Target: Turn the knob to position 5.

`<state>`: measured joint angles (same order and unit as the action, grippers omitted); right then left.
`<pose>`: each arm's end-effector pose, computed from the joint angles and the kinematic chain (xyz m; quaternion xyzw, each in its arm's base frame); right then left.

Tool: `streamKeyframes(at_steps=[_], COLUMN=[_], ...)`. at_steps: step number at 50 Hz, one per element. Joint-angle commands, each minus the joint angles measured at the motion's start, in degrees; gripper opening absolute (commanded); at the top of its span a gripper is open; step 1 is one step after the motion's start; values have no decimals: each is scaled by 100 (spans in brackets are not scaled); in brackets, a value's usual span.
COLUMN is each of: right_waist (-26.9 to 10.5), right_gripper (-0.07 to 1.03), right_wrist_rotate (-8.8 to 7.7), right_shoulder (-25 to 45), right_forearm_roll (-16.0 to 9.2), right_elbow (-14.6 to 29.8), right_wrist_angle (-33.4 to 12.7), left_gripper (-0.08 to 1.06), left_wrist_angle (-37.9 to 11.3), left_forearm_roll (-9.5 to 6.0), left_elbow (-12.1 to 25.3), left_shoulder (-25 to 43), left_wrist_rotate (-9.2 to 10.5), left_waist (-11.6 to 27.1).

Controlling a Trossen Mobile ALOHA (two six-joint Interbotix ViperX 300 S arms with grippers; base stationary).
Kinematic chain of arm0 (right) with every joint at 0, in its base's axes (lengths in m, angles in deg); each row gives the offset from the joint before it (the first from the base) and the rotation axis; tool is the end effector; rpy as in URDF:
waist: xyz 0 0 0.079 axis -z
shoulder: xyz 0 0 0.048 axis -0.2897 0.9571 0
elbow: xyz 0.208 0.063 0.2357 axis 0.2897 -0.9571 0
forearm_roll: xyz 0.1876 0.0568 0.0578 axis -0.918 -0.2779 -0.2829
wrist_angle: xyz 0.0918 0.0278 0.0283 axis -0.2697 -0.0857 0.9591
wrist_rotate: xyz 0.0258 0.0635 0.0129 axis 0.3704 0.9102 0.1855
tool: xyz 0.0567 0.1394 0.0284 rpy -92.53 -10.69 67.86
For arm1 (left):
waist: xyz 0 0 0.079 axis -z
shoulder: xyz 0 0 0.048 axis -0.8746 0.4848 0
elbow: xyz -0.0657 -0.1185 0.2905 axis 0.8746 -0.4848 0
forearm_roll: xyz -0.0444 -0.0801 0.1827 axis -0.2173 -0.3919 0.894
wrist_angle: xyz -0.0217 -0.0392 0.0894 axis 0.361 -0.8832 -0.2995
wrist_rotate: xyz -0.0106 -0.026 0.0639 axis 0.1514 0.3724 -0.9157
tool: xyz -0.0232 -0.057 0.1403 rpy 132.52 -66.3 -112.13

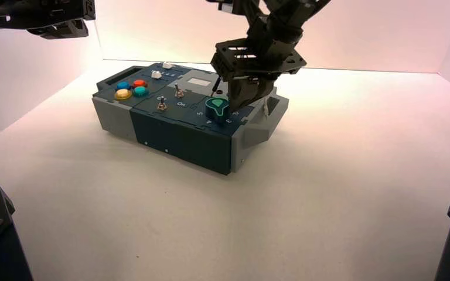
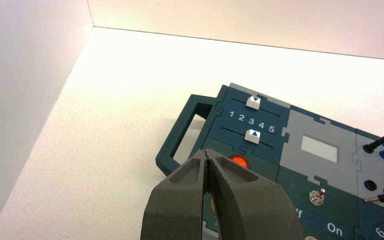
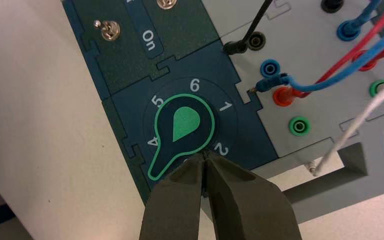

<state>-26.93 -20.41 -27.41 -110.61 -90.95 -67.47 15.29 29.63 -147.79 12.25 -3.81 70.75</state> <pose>0.2649 0.2871 0.0147 -0.1052 0.5276 0.3159 0.7815 0.3349 -0.0482 0.1107 -0.0340 0.2818 -0.0433 0.9579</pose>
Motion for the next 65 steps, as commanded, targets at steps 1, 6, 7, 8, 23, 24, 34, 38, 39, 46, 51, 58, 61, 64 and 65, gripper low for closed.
streamKeyframes(at_steps=[1,6,7,8,23,24,34,38,39,46,51,58,61,64,65], right_waist=[-114,-114,-114,-114,-141,-141,-334,-360,-369,-396,-396,-396,-396,-396,-396], right_gripper=[-2,-2,-2,-2,-2,-2,-2,-2,-2,-2,-2,-2,-2,-2,-2], right_wrist_rotate=[9,0,9,0,9,18,18,18,18,18,18,18,18,18,18], right_shoulder=[-18,18,26,26,9,9,44,53,53,53,44,44,44,53,53], right_forearm_roll=[-35,-26,-35,-26,-35,-35,-88,-123,-123,-176,-185,-185,-185,-202,-202], right_elbow=[325,352,352,352,448,448,466,457,457,457,448,431,448,466,466], right_wrist_angle=[44,44,44,44,-70,-79,-105,-114,-114,-123,-123,-123,-123,-141,-141], left_gripper=[-3,-3,-3,-3,-3,-3,-3,-3,-3,-3,-3,-3,-3,-3,-3], left_wrist_angle=[62,62,62,62,62,62,62,62,62,62,62,62,62,62,62], left_forearm_roll=[18,18,18,18,18,9,18,18,18,9,18,18,18,18,18], left_elbow=[53,53,53,53,79,79,88,79,88,79,79,79,79,79,88], left_shoulder=[-53,-53,-53,-53,-26,-26,-18,-18,-9,-18,-18,-18,-18,-18,-18], left_wrist_rotate=[-9,-9,-18,-9,-9,-9,-18,-18,-9,-18,-18,-18,-18,-18,-18], left_waist=[0,9,0,0,9,0,0,0,0,9,9,0,0,0,0])
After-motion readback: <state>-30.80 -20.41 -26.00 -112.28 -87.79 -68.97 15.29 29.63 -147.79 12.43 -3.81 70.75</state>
